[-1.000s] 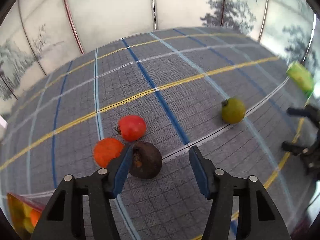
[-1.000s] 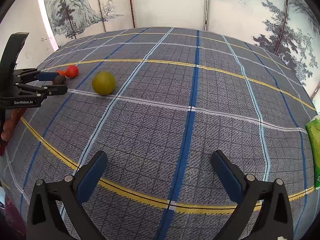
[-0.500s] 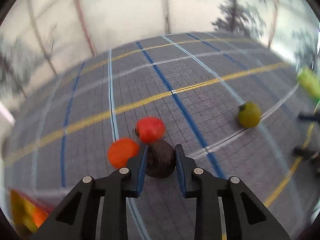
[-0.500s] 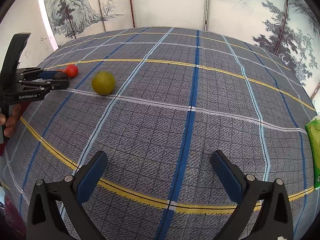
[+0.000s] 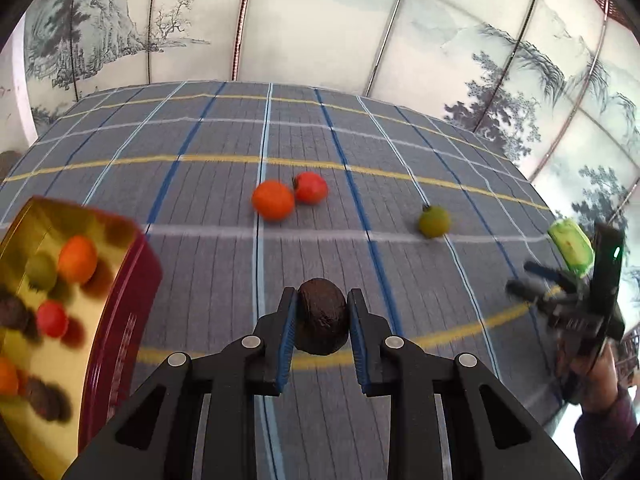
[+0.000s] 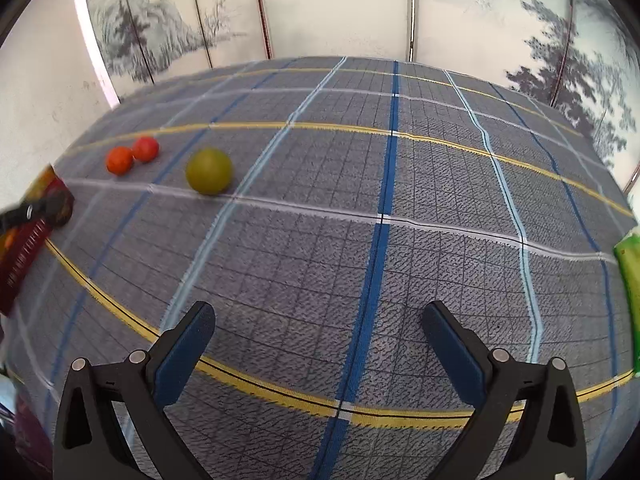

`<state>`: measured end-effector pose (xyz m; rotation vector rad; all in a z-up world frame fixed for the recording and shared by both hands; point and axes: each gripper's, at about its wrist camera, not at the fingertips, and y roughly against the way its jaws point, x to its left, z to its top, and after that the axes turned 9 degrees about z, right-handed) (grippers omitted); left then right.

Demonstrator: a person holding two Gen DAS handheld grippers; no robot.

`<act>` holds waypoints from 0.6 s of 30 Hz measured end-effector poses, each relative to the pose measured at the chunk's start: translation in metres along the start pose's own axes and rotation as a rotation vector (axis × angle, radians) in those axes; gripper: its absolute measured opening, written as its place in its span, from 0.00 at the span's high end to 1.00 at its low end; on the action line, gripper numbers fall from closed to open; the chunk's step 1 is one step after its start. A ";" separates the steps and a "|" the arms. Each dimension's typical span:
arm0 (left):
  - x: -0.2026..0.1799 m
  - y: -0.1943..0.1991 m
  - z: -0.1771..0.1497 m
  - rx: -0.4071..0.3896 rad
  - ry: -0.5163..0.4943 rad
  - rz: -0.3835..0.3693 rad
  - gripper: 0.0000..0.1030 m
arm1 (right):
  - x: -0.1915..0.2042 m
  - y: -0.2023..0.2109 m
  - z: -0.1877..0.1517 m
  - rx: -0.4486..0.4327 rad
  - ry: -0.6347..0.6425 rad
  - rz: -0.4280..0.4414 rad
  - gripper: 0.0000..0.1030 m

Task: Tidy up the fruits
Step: 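Carry the brown fruit toward the tin while the right gripper grasps a red tomato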

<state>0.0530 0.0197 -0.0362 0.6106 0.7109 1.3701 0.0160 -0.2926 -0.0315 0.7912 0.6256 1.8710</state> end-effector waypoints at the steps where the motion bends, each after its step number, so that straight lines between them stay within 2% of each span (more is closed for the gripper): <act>1: 0.001 0.003 -0.004 0.006 0.001 0.001 0.75 | 0.002 0.006 0.002 -0.035 -0.004 0.033 0.00; 3: 0.003 0.010 -0.011 0.009 0.012 -0.007 0.75 | 0.015 0.013 0.011 -0.084 0.023 0.104 0.00; 6: 0.007 0.020 -0.018 0.003 0.034 -0.018 0.75 | 0.054 0.012 0.030 -0.105 0.157 0.186 0.00; 10: 0.009 0.030 -0.020 -0.009 0.037 -0.031 0.75 | 0.097 -0.031 0.068 -0.040 0.292 0.261 0.03; 12: 0.009 0.037 -0.022 -0.019 0.022 -0.024 0.75 | 0.108 -0.055 0.086 0.007 0.311 0.286 0.15; 14: 0.010 0.044 -0.023 -0.032 0.009 -0.019 0.75 | 0.121 -0.085 0.104 0.066 0.340 0.306 0.33; 15: 0.010 0.047 -0.023 -0.038 0.003 -0.018 0.75 | 0.124 -0.094 0.108 0.084 0.355 0.310 0.36; 17: 0.012 0.053 -0.024 -0.047 -0.006 -0.007 0.75 | 0.136 -0.119 0.113 0.136 0.399 0.310 0.52; 18: 0.013 0.055 -0.023 -0.051 -0.008 -0.006 0.75 | 0.139 -0.125 0.112 0.153 0.405 0.312 0.55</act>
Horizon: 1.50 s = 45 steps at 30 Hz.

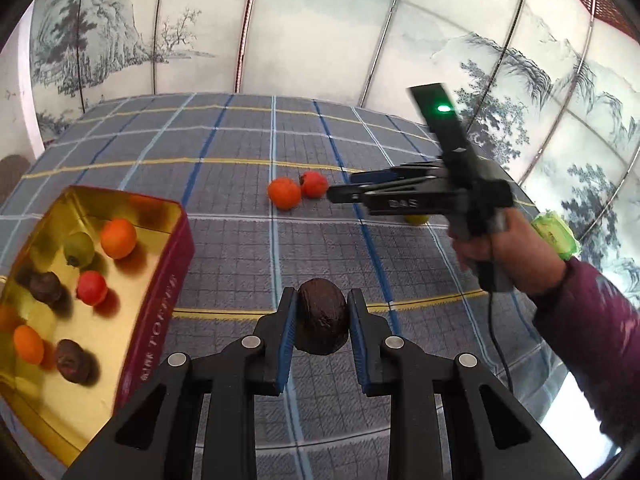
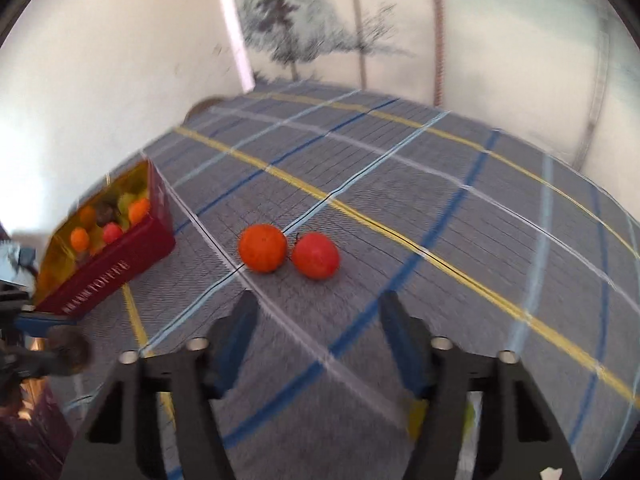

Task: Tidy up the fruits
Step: 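Carry the brown fruit toward the tin while the right gripper grasps a red tomato, then lower the brown fruit into the tin and open the left gripper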

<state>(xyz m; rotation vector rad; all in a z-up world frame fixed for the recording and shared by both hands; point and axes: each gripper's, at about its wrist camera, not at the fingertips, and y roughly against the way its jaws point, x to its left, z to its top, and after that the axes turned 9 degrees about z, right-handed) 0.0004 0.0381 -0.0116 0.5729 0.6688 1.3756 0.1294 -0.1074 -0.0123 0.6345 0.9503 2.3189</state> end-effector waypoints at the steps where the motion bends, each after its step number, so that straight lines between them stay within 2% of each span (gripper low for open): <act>1: 0.001 0.002 0.000 -0.001 0.000 -0.004 0.75 | -0.002 -0.007 0.004 0.006 0.004 0.021 0.56; 3: 0.004 0.003 0.002 -0.003 0.000 -0.012 0.75 | 0.000 -0.009 0.008 -0.002 0.015 0.050 0.56; 12: 0.006 -0.006 0.006 0.011 0.010 -0.035 0.75 | -0.014 -0.038 0.026 0.049 -0.006 0.072 0.56; 14: 0.005 -0.005 0.005 0.012 0.011 -0.038 0.75 | -0.018 -0.036 0.024 0.043 -0.044 0.079 0.68; 17: 0.005 -0.003 0.004 0.008 0.017 -0.036 0.75 | -0.011 -0.021 0.010 0.021 -0.058 0.039 0.70; 23: 0.004 0.005 -0.002 0.003 0.026 -0.026 0.75 | 0.019 0.025 -0.038 -0.067 -0.121 0.060 0.70; 28: 0.006 0.017 -0.012 -0.010 0.029 -0.002 0.75 | 0.047 0.049 -0.077 -0.104 -0.159 0.064 0.70; 36: 0.015 0.038 -0.025 -0.032 0.036 0.055 0.75 | 0.070 0.041 -0.105 -0.065 -0.166 0.044 0.70; 45: 0.039 0.059 -0.034 -0.061 0.052 0.145 0.75 | 0.074 0.042 -0.110 -0.085 -0.184 0.023 0.70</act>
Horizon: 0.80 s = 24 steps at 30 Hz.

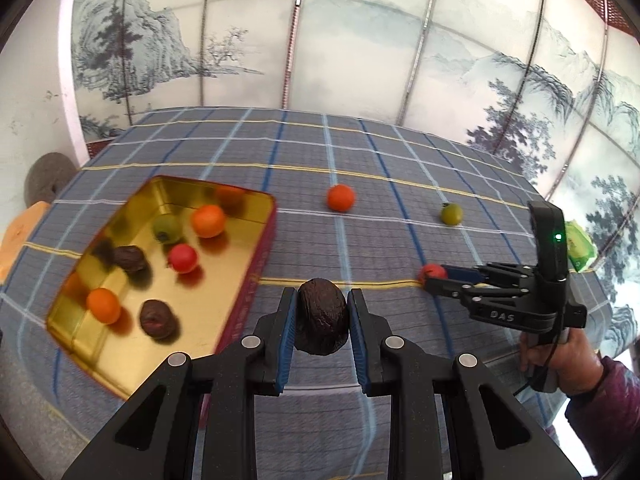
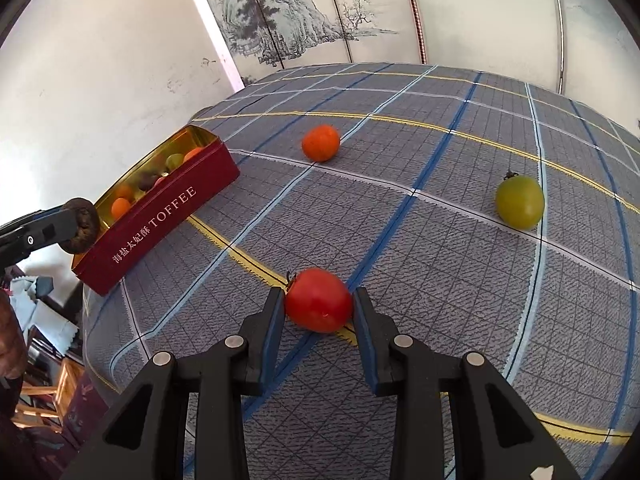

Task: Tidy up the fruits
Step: 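Lower the brown fruit into the tin and open the left gripper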

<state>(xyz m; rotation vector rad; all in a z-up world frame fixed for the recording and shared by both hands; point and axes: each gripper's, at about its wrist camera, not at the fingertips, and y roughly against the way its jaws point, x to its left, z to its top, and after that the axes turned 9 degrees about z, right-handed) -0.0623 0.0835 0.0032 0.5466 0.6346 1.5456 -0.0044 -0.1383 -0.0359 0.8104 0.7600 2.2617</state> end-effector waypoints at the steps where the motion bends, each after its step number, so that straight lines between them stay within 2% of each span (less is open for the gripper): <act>1: 0.003 0.001 -0.001 -0.001 0.004 0.007 0.75 | 0.001 0.000 0.000 0.000 0.001 -0.006 0.70; 13: 0.057 0.002 -0.010 -0.018 0.060 0.143 0.75 | 0.005 0.002 -0.003 0.006 0.004 -0.030 0.70; 18: 0.080 -0.013 -0.015 0.010 0.068 0.255 0.73 | 0.006 0.001 -0.002 0.013 0.004 -0.039 0.70; 21: 0.092 -0.023 -0.020 0.028 0.065 0.285 0.66 | 0.009 0.000 -0.001 0.015 0.003 -0.035 0.70; 22: 0.094 -0.024 -0.021 0.030 0.068 0.290 0.57 | 0.010 0.001 0.000 0.015 0.003 -0.033 0.70; 23: 0.097 -0.026 -0.022 0.033 0.072 0.291 0.44 | 0.012 0.001 0.001 0.015 0.004 -0.029 0.70; 24: 0.099 -0.026 -0.023 0.030 0.079 0.289 0.38 | 0.014 0.001 0.002 0.014 0.008 -0.026 0.70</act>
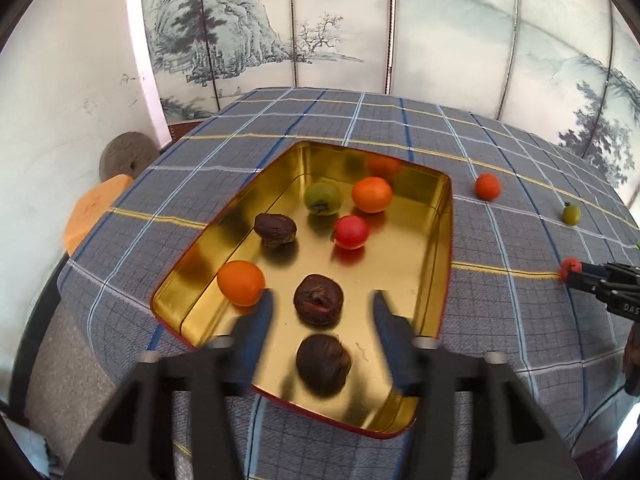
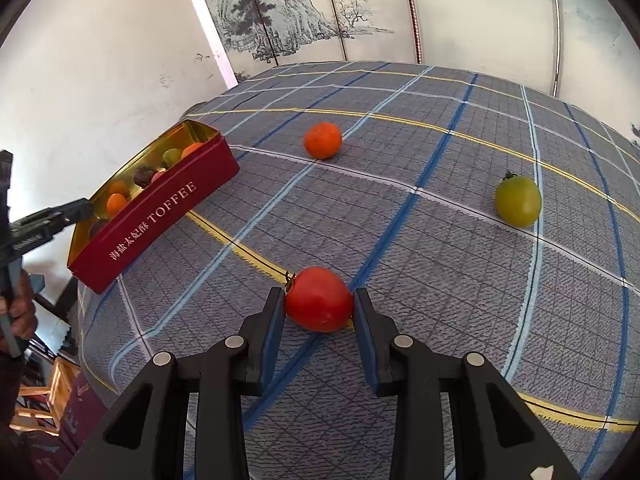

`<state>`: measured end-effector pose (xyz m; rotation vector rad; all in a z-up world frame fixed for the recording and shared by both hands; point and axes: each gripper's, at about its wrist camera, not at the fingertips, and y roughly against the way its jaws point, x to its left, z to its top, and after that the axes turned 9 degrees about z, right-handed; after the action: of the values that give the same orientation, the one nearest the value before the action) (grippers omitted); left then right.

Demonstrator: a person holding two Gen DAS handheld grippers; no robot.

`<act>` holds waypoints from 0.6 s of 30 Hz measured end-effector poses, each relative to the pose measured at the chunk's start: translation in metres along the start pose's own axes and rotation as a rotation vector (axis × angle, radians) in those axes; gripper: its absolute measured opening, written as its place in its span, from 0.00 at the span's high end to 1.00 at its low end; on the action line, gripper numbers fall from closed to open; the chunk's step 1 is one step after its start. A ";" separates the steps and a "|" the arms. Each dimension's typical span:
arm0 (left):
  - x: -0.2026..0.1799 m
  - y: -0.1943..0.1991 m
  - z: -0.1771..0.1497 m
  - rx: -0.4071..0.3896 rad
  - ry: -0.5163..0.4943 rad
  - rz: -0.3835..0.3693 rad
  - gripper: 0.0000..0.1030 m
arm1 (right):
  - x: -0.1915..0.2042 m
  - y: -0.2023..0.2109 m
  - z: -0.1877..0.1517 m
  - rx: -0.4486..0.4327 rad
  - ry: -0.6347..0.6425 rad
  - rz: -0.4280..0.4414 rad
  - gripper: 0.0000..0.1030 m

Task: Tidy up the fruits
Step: 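Lower the brown fruit into the tin and open the left gripper, then lower the red tomato into the tin and open the right gripper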

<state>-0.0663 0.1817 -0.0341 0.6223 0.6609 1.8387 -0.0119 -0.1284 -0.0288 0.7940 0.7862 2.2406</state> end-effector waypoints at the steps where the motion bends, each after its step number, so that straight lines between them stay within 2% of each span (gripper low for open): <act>1: 0.002 0.001 -0.001 -0.007 0.011 0.001 0.32 | 0.002 0.001 0.002 -0.001 0.005 0.002 0.70; 6: 0.019 0.013 -0.003 -0.046 0.074 0.002 0.30 | 0.022 0.004 0.018 -0.021 0.030 0.044 0.70; 11: 0.038 0.023 -0.013 -0.036 0.121 0.018 0.29 | 0.062 0.000 0.051 -0.043 0.095 0.155 0.70; 16: 0.046 0.031 -0.024 -0.017 0.122 0.052 0.29 | 0.111 -0.036 0.087 -0.016 0.139 0.306 0.70; 18: 0.048 0.035 -0.028 -0.022 0.113 0.067 0.29 | 0.131 -0.057 0.097 0.007 0.164 0.331 0.70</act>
<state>-0.1236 0.2116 -0.0249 0.5347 0.7013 1.9520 -0.0050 0.0315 0.0362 0.7984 0.7850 2.6261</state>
